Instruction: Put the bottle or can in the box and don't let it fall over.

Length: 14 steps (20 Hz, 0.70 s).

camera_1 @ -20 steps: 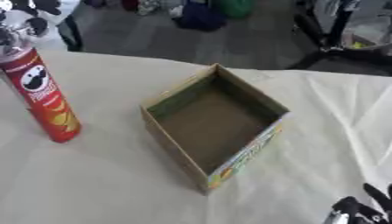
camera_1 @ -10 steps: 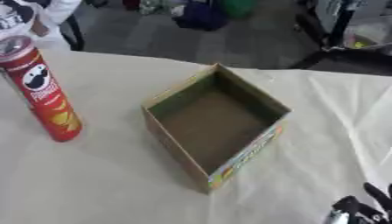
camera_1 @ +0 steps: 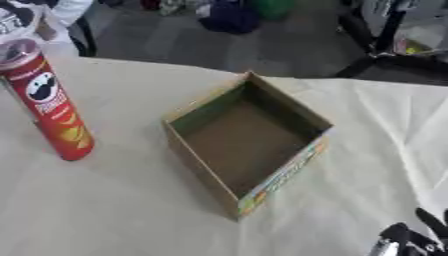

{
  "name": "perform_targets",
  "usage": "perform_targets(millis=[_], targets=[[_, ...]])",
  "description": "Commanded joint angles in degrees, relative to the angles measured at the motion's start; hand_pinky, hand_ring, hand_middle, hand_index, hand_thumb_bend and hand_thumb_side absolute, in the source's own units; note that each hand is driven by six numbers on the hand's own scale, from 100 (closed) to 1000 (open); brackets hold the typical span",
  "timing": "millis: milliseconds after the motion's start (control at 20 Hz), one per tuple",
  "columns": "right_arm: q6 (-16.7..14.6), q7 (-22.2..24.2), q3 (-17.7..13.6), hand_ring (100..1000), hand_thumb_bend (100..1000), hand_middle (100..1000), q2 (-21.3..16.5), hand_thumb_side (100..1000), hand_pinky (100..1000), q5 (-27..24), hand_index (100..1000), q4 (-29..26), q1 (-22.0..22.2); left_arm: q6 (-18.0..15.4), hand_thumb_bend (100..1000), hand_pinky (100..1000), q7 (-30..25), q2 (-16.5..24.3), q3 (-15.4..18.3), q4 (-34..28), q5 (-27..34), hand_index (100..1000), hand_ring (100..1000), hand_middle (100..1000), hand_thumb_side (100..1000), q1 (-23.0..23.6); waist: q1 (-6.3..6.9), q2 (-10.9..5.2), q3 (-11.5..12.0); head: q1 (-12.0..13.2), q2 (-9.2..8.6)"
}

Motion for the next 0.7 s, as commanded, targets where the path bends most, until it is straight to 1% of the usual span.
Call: perform_targets(millis=[50, 300, 700], targets=[[0.13, -0.04, -0.19, 580, 100, 748, 0.03, 617, 367, 0.08, 955, -0.68, -0.20, -0.02, 100, 920, -0.13, 2.34, 0.77, -0.23, -0.68, 938, 968, 971, 1000, -0.70, 0.24, -0.66, -0.02, 0.13, -0.13], [0.15, -0.04, -0.09, 580, 100, 748, 0.01, 617, 367, 0.03, 956, -0.68, -0.34, -0.93, 100, 926, -1.71, 2.06, 0.22, -0.17, -1.89, 935, 965, 957, 1000, -0.62, 0.29, -0.49, -0.20, 0.21, -0.16], [0.23, -0.04, 0.01, 580, 100, 749, -0.09, 616, 367, 0.10, 956, -0.68, -0.41, -3.25, 100, 902, -5.58, 2.09, -0.25, -0.65, -3.24, 907, 920, 905, 1000, -0.96, 0.45, -0.30, -0.33, 0.07, -0.08]])
